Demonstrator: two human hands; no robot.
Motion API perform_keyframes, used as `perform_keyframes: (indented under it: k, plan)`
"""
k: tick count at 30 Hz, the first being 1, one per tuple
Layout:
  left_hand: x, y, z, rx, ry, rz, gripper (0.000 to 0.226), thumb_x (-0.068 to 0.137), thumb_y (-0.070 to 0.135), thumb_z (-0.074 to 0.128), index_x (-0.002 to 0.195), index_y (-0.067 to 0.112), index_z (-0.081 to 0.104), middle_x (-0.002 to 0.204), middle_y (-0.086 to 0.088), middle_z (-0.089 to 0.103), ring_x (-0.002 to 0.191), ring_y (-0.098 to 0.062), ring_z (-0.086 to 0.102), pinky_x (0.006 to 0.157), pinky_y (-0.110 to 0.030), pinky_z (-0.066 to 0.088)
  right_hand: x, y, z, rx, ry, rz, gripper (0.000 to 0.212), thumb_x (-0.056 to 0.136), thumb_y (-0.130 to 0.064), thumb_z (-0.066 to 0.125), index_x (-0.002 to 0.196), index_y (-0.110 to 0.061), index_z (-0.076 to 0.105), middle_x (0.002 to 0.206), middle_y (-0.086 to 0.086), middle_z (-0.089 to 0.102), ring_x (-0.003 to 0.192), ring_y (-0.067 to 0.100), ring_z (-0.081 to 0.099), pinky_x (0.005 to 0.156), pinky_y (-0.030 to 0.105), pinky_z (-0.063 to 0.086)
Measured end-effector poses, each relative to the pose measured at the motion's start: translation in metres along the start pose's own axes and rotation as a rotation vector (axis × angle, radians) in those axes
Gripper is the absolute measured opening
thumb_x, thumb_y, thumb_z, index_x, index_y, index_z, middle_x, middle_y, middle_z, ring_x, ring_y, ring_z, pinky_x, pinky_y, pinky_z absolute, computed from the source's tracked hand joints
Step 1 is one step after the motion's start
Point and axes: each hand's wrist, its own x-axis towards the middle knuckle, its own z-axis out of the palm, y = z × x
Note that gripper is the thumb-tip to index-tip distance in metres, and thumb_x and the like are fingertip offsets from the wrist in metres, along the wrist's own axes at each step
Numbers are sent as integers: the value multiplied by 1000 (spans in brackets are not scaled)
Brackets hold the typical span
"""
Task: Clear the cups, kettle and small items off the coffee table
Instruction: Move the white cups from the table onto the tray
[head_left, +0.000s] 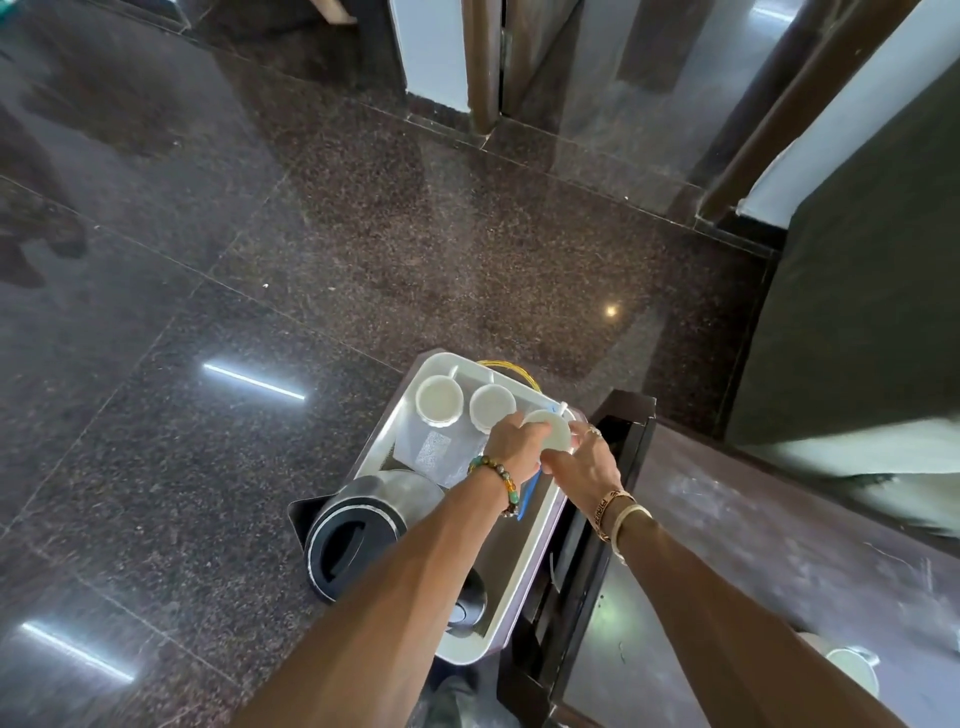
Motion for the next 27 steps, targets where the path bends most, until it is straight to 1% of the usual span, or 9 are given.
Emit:
perform_keyframes:
  k: [2,4,7,10,12,16,20,23,27]
  plan:
    - [-9,4,-3,28,9,6,3,82,13,57,83,11,58,88,-13,58,99,-36,59,88,-48,55,-6,-3,-5,0,26,13,22,62,-29,64,78,-38,51,78,-19,55,69,3,56,56,20,39]
    - [-19,8,-8,38,-5,-23,4,87,8,53,88,6,57,93,-17,56,93,-32,56,79,-40,55,-13,-6,-13,-16,33,36,30,67,-30,66,97,-33,59,84,-12,59,72,8,59,57,22,41]
    - [-35,18,-23,164,-31,29,35,93,12,52,126,0,54,107,-12,53,90,-26,54,77,-34,51,-30,-10,-31,-11,68,67,65,65,-34,66,126,-17,53,111,1,65,94,26,68,81,34,54]
    - [-60,38,-40,179,-37,96,15,95,12,51,109,11,58,105,-9,52,73,-17,57,68,-27,51,-53,-15,-51,41,105,48,69,74,-23,69,140,-14,47,116,4,67,105,31,67,99,45,53]
    - [-79,50,-48,211,-40,133,11,95,10,50,88,16,56,103,-10,54,69,-15,57,66,-27,51,-72,-18,-63,57,134,36,70,72,-22,66,140,-13,49,108,5,71,104,30,68,98,45,54]
    - [-116,60,-41,250,-51,167,9,90,9,53,83,13,57,94,-11,55,79,-26,54,71,-32,49,-116,-19,-83,121,207,54,74,55,-28,60,129,-19,57,95,-2,73,92,22,71,91,41,59]
    - [-158,54,-10,304,-142,182,12,87,8,53,76,11,56,79,-12,48,68,-24,43,62,-31,36,-161,-2,-101,150,262,45,48,54,-32,62,102,-29,62,71,-3,69,69,21,70,73,29,58]
    - [-189,42,25,368,-226,197,21,89,13,56,69,15,58,73,-5,57,58,-20,50,59,-27,45,-193,16,-124,182,326,38,48,64,-31,71,111,-28,62,85,2,74,69,23,71,80,37,60]
    - [-241,24,81,468,-339,245,16,90,21,61,74,22,62,85,-4,63,69,-21,59,67,-29,54,-242,55,-171,256,453,41,55,74,-26,75,127,-20,60,105,8,73,89,28,73,89,45,58]
